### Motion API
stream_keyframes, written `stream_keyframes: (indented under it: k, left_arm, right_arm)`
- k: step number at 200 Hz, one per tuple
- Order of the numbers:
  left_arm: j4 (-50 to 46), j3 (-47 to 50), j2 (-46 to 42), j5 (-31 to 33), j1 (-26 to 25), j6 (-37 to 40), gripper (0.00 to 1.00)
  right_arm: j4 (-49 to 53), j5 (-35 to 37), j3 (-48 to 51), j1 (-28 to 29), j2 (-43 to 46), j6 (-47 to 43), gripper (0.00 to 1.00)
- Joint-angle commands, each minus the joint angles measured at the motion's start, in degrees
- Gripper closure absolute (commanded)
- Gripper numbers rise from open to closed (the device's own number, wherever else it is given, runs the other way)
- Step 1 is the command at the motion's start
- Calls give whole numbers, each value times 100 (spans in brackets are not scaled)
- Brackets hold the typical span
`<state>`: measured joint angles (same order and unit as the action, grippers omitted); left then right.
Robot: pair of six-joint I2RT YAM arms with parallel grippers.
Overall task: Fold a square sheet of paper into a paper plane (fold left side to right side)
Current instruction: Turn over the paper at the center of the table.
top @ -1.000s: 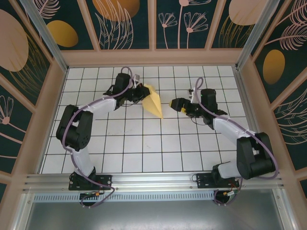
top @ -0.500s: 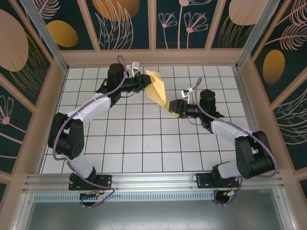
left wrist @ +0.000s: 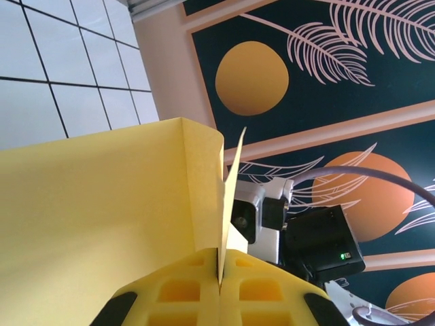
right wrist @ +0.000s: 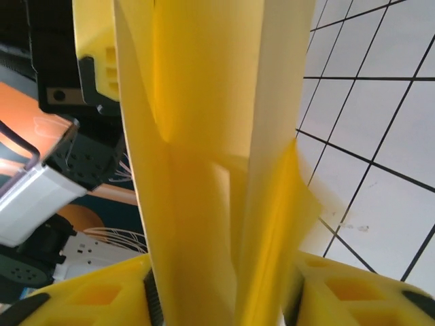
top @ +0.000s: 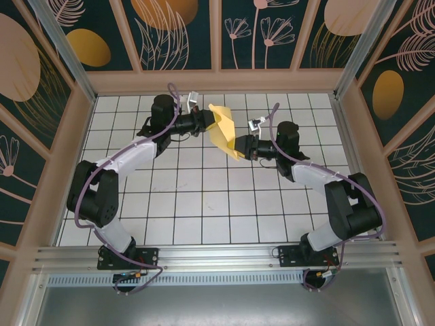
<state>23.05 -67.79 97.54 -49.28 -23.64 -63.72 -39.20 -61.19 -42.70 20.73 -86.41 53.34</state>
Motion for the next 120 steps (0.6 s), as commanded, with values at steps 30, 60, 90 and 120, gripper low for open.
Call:
stream_keyframes:
  k: [30, 60, 90, 120]
  left_arm:
    - [229, 162, 31, -120, -27, -13, 94]
    - [-133, 118, 36, 15, -27, 283, 81]
    - [-1346, -155, -50, 567, -14, 1174, 60]
    - [-2456, -170, -453, 1588, 185, 1877, 40]
  right_arm:
    - [165, 24, -22, -84, 145, -319, 71]
    - [883, 216, -77, -100, 224, -748, 86]
    - [2288, 657, -367, -96, 304, -1644, 91]
    - [4018, 1968, -831, 79, 454, -2722, 92]
